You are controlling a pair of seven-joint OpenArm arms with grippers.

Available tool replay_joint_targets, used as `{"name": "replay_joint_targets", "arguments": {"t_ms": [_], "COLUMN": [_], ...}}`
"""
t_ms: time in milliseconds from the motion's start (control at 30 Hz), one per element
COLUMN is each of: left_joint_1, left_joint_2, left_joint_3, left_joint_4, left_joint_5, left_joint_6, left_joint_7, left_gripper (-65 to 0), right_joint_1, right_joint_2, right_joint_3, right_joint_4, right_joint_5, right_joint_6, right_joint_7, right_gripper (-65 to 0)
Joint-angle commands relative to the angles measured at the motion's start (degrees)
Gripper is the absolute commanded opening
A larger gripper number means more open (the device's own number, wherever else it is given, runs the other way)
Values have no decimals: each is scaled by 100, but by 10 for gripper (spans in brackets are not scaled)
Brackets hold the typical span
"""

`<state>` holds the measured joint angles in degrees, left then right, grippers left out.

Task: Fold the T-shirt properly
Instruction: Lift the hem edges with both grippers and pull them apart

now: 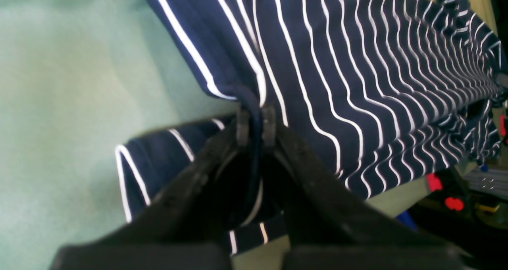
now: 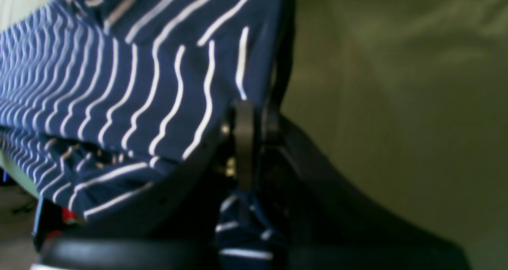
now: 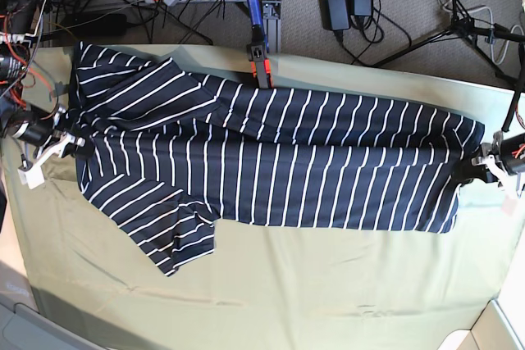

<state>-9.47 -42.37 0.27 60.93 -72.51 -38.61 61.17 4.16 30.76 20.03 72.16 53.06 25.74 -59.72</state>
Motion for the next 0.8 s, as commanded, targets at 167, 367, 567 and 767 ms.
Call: {"name": "replay_joint_targets", "arguments": {"t_ms": [167,367,567,767], "left_joint_1": [13,-4,-4,-4], "left_joint_2": [-144,-144,-144,-144], "left_joint_3": [-52,-57,-378,-1003], "left_joint_4": [219,219,219,348], "left_joint_5": [-98,68,72,74], "left_joint_6": [-139,-139,-139,-139], "left_joint_7": [-72,-144,-249,-289], "left_gripper": [-538,-379,-379,-379], "right_joint_1": [-90,-85,-7,737], "right_joint_2": [175,177,177,170], "right_joint_3": [63,63,74,74], "right_joint_4": [101,92,105,105], "right_joint_5": [90,-518,-789,-809], "right_joint_6": [463,457,450,450], "right_joint_7": [76,304,822,855], "right_gripper": [-650,-522,-207,-207]}}
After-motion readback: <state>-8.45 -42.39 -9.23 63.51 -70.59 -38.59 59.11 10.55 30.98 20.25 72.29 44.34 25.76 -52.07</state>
